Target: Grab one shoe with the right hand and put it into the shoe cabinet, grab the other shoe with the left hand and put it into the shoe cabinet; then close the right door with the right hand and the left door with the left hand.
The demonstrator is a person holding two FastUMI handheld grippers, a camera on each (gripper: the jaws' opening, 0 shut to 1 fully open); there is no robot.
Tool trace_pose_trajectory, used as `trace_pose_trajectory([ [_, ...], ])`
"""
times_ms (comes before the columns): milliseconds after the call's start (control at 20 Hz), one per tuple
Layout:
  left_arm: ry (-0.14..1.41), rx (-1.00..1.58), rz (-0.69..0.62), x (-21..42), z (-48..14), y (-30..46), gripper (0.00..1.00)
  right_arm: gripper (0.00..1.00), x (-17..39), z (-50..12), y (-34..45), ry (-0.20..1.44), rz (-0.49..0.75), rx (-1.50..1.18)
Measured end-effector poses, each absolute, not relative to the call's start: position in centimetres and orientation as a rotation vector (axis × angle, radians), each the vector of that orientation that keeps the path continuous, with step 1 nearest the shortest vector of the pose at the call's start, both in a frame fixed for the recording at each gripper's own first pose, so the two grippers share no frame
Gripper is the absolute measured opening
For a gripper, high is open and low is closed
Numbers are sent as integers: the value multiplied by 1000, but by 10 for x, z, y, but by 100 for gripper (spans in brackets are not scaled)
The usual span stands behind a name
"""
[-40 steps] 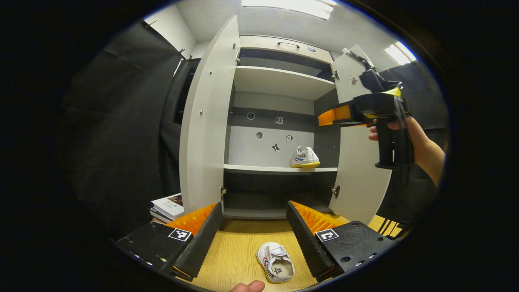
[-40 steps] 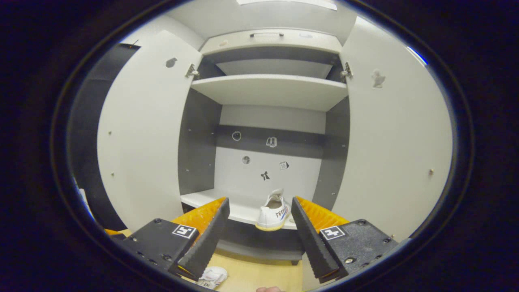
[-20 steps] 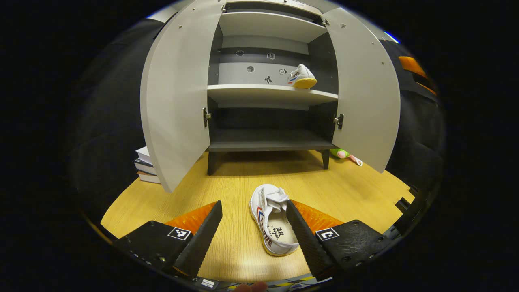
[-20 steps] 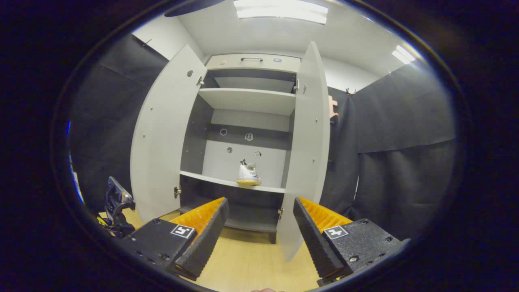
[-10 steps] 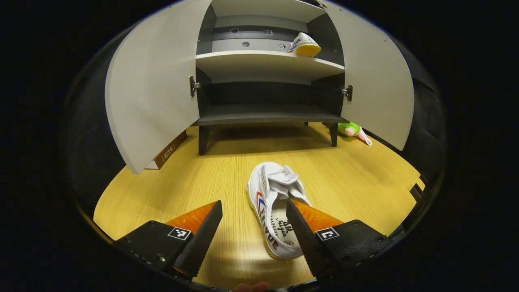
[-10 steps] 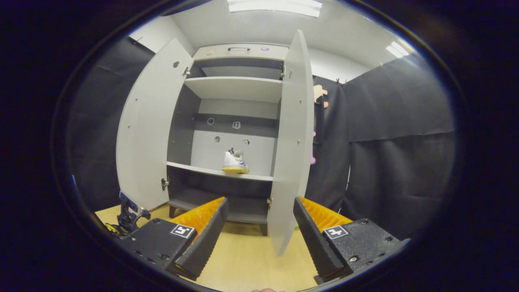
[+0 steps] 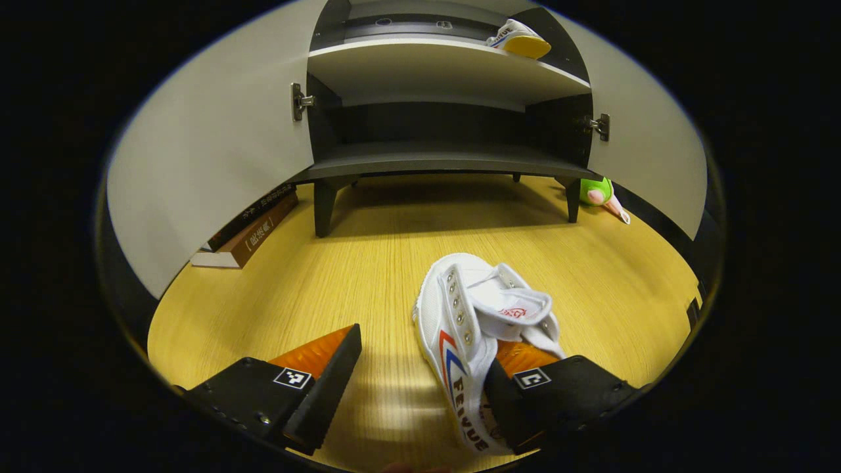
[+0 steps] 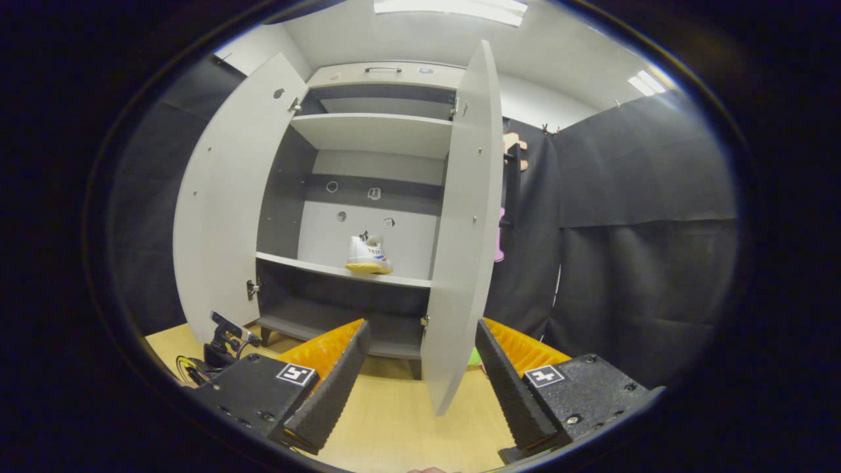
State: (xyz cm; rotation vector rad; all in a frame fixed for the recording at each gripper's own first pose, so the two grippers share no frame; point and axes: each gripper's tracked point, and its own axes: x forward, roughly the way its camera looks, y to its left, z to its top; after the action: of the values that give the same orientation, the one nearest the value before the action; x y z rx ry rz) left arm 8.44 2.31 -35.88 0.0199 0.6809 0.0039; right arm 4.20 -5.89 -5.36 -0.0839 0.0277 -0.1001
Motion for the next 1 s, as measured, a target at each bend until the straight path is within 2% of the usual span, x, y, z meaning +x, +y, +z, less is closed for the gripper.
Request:
trace_pose_trajectory([
  [100,682,-6,-30,87,-363,9,61,100,45,-55,-59,29,-101,-90],
  [150,675,-13,-42,89,-362,5,60,100,46,-56,-59,31,-99,-92],
  [200,670,-3,-27,90,-363,4,47,100,47,-58,-59,36,-98,-93],
  [300,657,2,-5,92,-365,4,33,100,49,-60,-57,42,-94,-93],
  [350,647,25,38,95,-367,14,33,100,51,-62,-57,44,-93,-93],
  [450,638,-10,56,94,-365,17,8,100,54,-64,-56,50,-86,-92],
  [500,653,-25,51,91,-368,16,2,100,55,-64,-54,51,-83,-90],
  [700,629,-44,63,82,-350,17,0,100,58,-64,-47,53,-60,-89],
  [1000,473,-69,3,68,-199,5,0,100,59,-52,-30,4,-11,-103],
])
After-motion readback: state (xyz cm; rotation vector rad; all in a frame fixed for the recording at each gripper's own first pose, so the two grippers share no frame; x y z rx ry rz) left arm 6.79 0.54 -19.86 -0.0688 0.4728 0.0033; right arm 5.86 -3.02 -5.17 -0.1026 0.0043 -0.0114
